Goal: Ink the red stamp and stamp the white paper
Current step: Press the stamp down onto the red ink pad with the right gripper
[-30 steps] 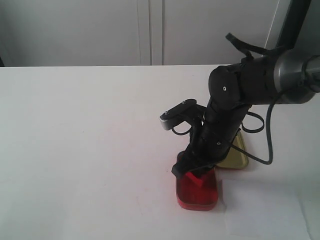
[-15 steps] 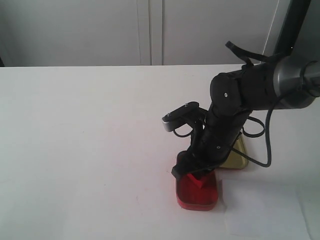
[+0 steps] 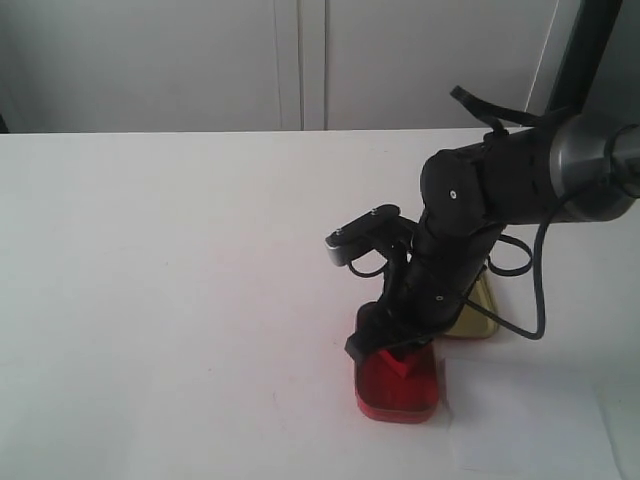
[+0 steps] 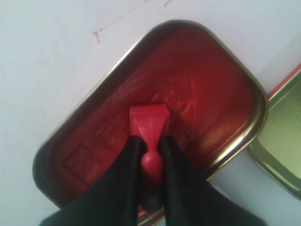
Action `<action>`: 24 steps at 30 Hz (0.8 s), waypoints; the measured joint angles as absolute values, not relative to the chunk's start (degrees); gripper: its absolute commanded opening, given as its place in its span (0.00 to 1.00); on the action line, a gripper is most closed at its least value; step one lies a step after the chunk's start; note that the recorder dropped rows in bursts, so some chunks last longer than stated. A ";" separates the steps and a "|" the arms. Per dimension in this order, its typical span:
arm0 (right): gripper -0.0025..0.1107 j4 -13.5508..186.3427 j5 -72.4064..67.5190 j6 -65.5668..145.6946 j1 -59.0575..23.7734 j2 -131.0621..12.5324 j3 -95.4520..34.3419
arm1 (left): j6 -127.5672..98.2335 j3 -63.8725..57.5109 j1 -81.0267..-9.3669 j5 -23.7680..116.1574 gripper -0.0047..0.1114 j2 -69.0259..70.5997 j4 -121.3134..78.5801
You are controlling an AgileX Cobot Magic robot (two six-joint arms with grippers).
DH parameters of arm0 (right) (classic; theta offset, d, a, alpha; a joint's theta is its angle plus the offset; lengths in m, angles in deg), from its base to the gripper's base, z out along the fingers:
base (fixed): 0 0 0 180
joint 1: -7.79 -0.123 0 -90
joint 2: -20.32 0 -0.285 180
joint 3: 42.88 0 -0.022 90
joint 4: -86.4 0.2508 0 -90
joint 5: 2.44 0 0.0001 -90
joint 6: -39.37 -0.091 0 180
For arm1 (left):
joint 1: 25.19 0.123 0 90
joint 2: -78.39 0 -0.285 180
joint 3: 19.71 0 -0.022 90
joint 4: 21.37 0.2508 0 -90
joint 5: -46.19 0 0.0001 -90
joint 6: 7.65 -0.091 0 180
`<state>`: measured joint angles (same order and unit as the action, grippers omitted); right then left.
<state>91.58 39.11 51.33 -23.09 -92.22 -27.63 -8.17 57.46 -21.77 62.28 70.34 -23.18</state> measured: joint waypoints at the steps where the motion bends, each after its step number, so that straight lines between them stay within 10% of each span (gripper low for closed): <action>1: 0.02 91.34 39.40 51.33 -23.09 -91.92 -27.49 | -8.17 57.46 -21.77 62.28 0.04 70.34 -23.18; 24: 0.02 90.54 41.30 49.93 -23.09 -90.10 -27.86 | -8.17 57.46 -21.77 62.28 0.04 70.34 -23.18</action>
